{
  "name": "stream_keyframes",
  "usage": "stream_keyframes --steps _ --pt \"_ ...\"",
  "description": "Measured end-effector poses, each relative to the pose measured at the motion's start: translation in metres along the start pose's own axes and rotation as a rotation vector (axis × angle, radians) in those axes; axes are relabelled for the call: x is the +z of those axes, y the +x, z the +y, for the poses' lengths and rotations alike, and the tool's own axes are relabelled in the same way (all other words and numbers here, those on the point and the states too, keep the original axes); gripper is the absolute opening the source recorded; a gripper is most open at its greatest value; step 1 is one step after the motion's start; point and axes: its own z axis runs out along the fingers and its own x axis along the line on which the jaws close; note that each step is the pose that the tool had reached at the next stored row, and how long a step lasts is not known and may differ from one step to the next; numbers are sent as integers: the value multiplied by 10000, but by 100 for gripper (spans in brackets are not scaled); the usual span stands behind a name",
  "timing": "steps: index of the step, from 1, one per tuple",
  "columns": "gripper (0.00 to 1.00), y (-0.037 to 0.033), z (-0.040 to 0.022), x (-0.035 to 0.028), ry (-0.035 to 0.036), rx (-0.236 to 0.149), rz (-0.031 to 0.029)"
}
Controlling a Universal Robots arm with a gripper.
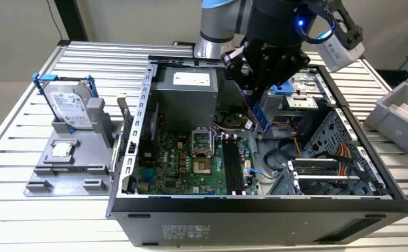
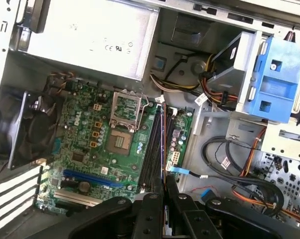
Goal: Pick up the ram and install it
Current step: 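Insert the ram into the slot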
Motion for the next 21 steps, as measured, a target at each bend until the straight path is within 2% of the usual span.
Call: stream_keyframes --steps 13,21 --pt "0 0 0 4 -4 1054 -24" --pt "0 0 0 7 -5 1474 -34"
